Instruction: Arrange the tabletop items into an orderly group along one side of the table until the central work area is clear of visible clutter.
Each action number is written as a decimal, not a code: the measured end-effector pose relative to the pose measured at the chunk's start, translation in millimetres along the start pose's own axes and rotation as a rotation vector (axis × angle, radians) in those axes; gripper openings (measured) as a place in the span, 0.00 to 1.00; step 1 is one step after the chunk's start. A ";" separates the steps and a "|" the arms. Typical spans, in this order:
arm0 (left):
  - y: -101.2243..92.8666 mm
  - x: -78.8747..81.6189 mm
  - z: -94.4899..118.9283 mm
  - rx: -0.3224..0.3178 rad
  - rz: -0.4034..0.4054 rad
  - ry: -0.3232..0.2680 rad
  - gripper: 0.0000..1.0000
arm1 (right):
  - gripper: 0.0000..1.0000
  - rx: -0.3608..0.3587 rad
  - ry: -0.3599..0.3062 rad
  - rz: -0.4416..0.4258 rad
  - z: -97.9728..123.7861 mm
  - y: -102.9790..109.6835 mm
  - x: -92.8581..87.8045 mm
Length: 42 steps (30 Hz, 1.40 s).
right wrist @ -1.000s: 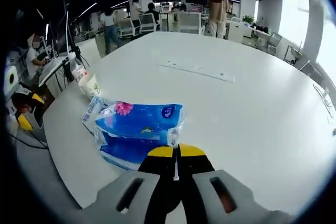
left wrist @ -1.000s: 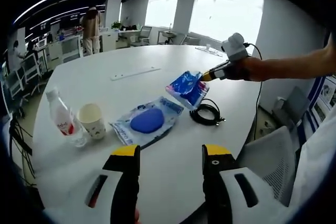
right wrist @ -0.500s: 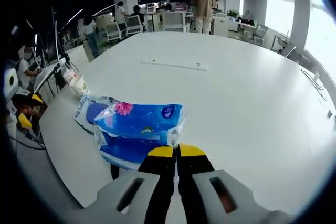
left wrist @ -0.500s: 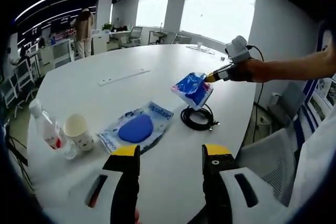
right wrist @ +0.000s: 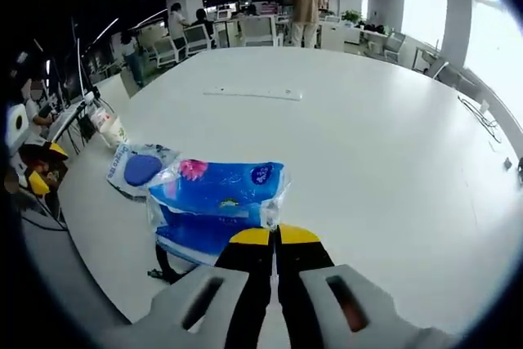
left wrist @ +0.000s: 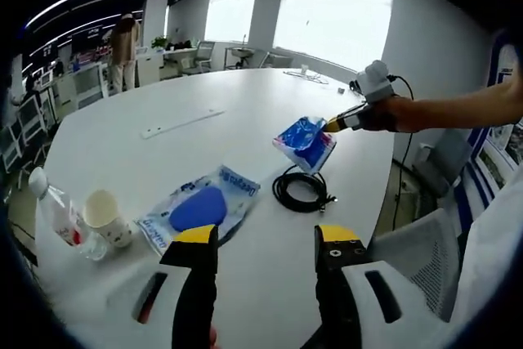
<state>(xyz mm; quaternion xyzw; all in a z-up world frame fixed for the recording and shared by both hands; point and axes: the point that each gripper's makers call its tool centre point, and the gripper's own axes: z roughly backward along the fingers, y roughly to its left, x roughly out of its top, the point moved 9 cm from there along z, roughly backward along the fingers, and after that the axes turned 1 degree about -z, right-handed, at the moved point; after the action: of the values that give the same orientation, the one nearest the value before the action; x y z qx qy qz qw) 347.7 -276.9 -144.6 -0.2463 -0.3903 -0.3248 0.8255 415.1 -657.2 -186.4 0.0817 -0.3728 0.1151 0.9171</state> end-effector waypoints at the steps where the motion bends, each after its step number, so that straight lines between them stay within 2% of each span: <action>1: -0.4 0.6 -1.4 -0.001 0.001 0.000 0.47 | 0.00 -0.001 0.001 0.000 0.2 -0.9 0.0; 12: -0.5 -0.5 -1.8 0.011 0.011 0.007 0.47 | 0.00 0.008 -0.013 -0.032 -9.0 -7.6 9.6; 21: 5.0 -4.4 3.6 0.037 0.028 0.010 0.47 | 0.00 0.021 -0.016 -0.053 -24.7 -7.2 20.6; 28: 10.1 -8.8 9.8 0.061 0.045 0.013 0.47 | 0.00 0.014 -0.004 -0.106 -39.3 -9.6 27.3; 42: 22.1 -16.9 22.2 0.114 0.081 0.017 0.47 | 0.00 0.019 0.048 -0.173 -67.5 -12.1 23.4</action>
<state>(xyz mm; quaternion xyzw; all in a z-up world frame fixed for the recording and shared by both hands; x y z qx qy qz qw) 344.8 -241.7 -148.8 -0.2120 -0.3909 -0.2703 0.8539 479.5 -649.4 -218.6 0.1193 -0.3413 0.0409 0.9314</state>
